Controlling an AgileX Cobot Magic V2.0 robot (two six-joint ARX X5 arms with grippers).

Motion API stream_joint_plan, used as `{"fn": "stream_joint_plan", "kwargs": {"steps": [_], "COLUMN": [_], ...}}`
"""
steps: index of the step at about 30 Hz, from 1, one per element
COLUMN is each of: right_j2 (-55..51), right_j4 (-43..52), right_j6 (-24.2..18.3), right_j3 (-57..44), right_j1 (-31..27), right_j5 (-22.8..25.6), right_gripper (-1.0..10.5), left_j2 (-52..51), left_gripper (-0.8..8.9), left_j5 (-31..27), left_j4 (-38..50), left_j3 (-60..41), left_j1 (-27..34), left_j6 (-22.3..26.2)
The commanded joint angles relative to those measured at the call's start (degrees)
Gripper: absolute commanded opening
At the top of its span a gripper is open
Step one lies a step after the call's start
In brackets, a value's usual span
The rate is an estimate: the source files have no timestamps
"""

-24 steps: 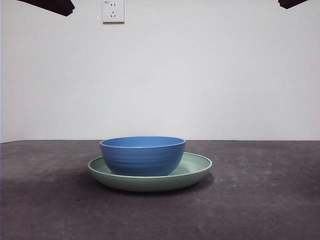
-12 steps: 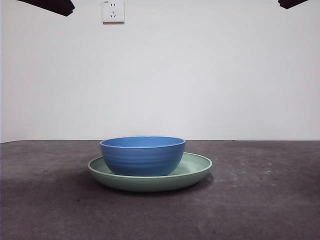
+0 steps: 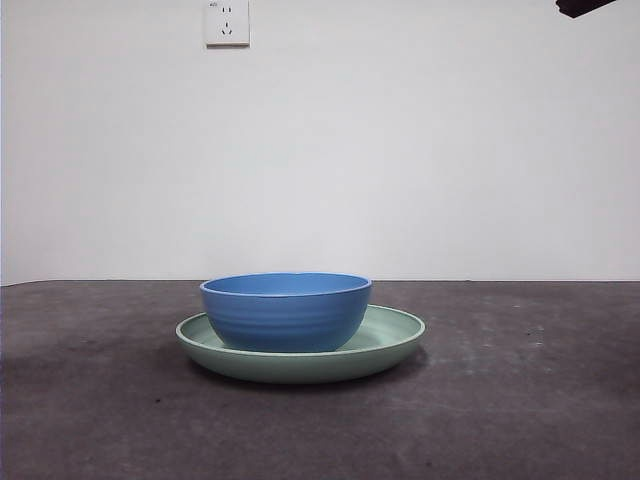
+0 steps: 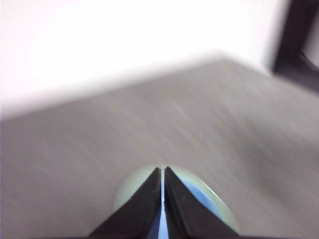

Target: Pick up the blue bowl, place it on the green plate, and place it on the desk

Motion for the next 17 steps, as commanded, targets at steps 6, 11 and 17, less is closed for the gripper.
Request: {"fn": "stream_joint_plan", "kwargs": {"steps": [6,11,17], "right_j2": [0.44,0.44,0.44], "right_j4": [0.42,0.42,0.42], "right_j6": [-0.85,-0.85,-0.85], "right_j3": [0.81,0.81,0.81], "right_j1": [0.39,0.39,0.39], "right_j5": [-0.04,-0.04,-0.04], "right_gripper": [0.1,0.1,0.1], "left_j2": [-14.51,-22.21,-29.57], "left_gripper": [0.08,0.08,0.08], "left_j5": [-11.54,-15.28,-15.37], "left_j4": [19.85,20.22,20.22], "left_j3": [-14.51,-24.39,-36.02], "left_j1": [11.65,14.97,16.83], "left_j6": [1.2,1.2,0.98]}}
